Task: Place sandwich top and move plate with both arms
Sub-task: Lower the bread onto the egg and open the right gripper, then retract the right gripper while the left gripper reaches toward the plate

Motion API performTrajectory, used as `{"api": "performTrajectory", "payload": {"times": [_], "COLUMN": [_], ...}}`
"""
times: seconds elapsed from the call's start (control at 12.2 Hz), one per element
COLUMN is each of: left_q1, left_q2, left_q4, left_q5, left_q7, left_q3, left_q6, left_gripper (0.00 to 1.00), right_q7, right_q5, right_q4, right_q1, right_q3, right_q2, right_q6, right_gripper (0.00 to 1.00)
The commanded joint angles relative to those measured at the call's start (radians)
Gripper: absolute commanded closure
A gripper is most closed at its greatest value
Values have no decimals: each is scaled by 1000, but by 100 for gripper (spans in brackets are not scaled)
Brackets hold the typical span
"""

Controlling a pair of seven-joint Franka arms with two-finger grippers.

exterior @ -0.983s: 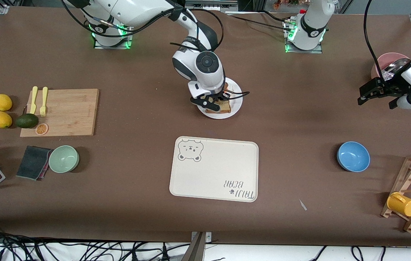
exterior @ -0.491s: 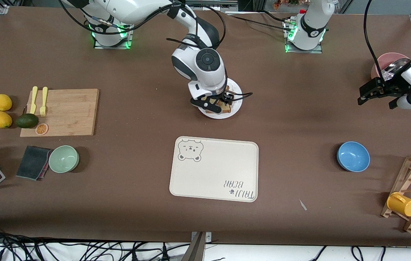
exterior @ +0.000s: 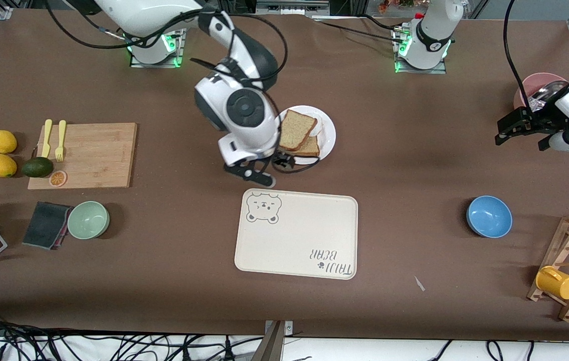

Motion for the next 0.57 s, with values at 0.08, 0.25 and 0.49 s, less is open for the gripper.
{"api": "performTrajectory", "payload": {"times": [0.08, 0.25, 0.49], "left_q1": [-10, -13, -24], "left_q2": [40, 41, 74], "left_q4": [25, 31, 30], "left_q5": [19, 7, -2], "left_q7": [43, 35, 35], "left_q3": [0, -1, -38], "left_q6": [-34, -74, -77], "left_gripper": [0, 0, 0], "right_q7": [-256, -389, -622], "right_q5": [-7, -5, 9], "right_q4": [-1, -1, -53], "right_q1": [-130, -196, -261], "right_q3": [10, 10, -57], "right_q2": [-68, -117, -256], "right_q6": [-121, -181, -271], "right_gripper": [0, 0, 0]}}
